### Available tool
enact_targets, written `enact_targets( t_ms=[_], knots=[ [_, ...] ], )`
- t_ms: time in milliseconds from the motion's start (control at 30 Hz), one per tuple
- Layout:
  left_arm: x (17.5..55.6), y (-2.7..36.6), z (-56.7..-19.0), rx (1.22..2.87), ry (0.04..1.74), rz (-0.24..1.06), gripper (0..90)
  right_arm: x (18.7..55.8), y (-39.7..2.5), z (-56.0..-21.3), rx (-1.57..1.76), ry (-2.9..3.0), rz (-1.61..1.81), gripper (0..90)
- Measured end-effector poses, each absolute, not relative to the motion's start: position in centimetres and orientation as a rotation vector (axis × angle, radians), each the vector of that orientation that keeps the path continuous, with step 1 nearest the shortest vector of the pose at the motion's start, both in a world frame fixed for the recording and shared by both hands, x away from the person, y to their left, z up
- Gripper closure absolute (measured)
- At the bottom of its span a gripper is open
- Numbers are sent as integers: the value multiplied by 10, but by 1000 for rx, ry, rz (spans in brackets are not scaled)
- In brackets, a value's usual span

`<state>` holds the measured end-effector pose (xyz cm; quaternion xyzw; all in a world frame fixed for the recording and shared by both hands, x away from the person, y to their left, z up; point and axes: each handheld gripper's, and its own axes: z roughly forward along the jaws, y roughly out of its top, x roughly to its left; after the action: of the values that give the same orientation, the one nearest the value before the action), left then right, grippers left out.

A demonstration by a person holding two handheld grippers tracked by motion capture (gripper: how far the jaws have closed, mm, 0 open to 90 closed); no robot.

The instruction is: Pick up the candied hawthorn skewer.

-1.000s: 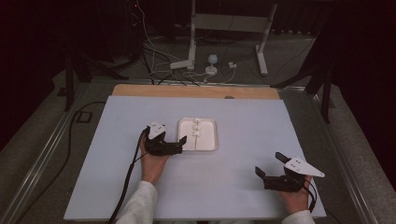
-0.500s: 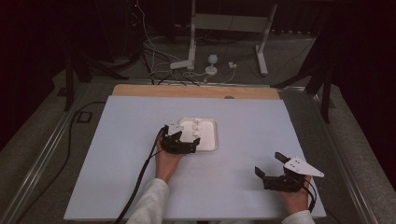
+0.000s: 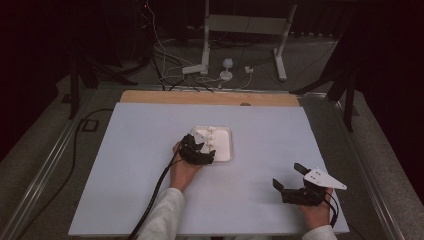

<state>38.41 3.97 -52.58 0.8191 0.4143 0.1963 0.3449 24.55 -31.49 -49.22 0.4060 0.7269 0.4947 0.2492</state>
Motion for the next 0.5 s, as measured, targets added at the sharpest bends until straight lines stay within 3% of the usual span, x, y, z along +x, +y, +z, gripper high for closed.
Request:
enact_targets(
  t_ms=[233, 267, 300, 433, 500],
  knots=[
    [386, 47, -520, 2149, 1090, 444, 624, 245, -316, -492, 1112, 1976, 1351, 0],
    [386, 49, -519, 2156, 1095, 439, 708, 245, -316, -492, 1111, 1975, 1351, 0],
    [387, 51, -518, 2161, 1101, 436, 708, 245, -316, -492, 1111, 1975, 1351, 0],
    [387, 55, -516, 2173, 1125, 432, 877, 245, -315, -492, 1108, 1978, 1348, 0],
    [388, 56, -515, 2169, 1145, 421, 891, 245, -315, -492, 1107, 1979, 1347, 0]
  ],
)
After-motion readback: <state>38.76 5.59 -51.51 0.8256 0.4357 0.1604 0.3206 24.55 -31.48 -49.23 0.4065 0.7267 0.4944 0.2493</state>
